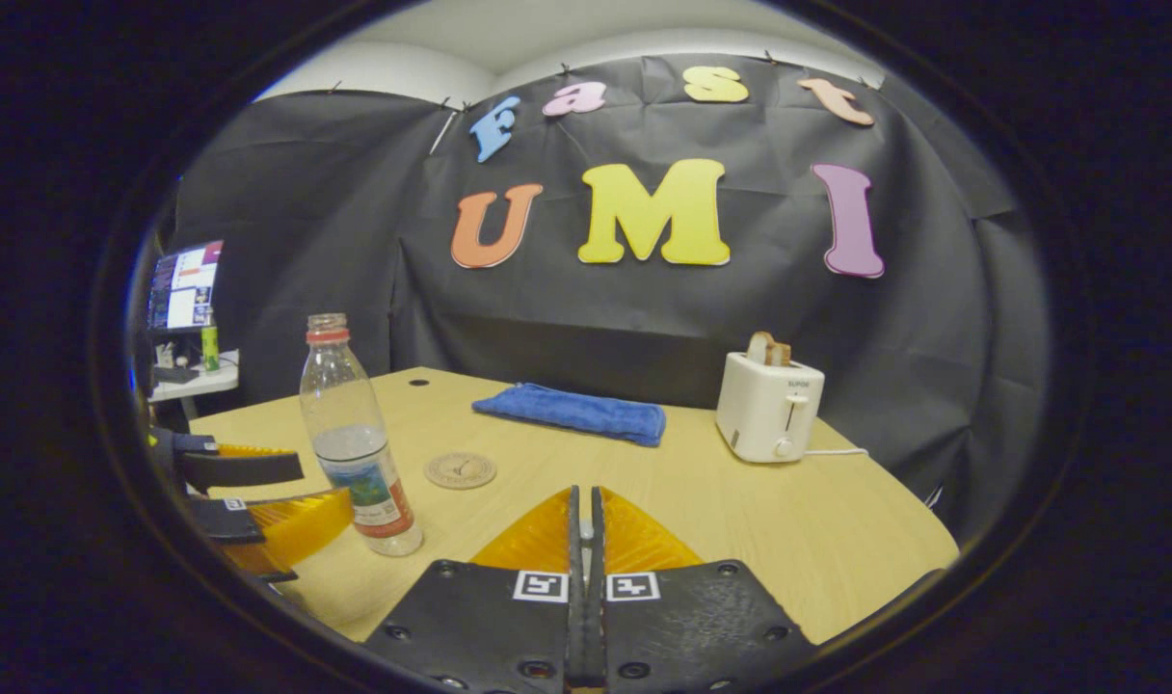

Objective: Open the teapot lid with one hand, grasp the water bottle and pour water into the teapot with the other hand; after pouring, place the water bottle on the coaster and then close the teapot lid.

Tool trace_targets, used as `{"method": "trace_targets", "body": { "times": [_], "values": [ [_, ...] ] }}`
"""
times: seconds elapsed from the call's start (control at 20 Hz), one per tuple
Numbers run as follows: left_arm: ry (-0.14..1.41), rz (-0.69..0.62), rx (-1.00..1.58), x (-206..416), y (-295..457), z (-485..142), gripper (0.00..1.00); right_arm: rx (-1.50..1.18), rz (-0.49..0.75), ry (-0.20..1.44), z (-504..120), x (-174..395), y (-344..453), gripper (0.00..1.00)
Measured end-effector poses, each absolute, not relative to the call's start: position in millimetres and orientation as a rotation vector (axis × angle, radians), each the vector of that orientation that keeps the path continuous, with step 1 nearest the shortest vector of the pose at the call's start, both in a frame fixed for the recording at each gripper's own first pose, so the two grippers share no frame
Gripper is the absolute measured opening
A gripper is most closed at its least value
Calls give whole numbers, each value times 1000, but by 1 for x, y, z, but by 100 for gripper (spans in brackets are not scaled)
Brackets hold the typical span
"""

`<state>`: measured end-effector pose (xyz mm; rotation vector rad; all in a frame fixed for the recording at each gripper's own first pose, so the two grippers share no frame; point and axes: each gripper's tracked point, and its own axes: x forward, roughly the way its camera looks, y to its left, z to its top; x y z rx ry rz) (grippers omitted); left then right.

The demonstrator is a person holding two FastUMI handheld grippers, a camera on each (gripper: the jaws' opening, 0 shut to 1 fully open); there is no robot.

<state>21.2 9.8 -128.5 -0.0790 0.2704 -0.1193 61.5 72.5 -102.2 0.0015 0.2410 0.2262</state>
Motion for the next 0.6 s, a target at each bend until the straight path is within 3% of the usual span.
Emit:
{"method": "trace_targets", "body": {
  "times": [0.45,0.6],
  "values": [
    [345,-105,-77,41,7,-158,98,17,204,269,-102,41,36,0],
    [344,-99,-81,44,8,-158,88,21,201,270,-102,40,30,0]
  ]
}}
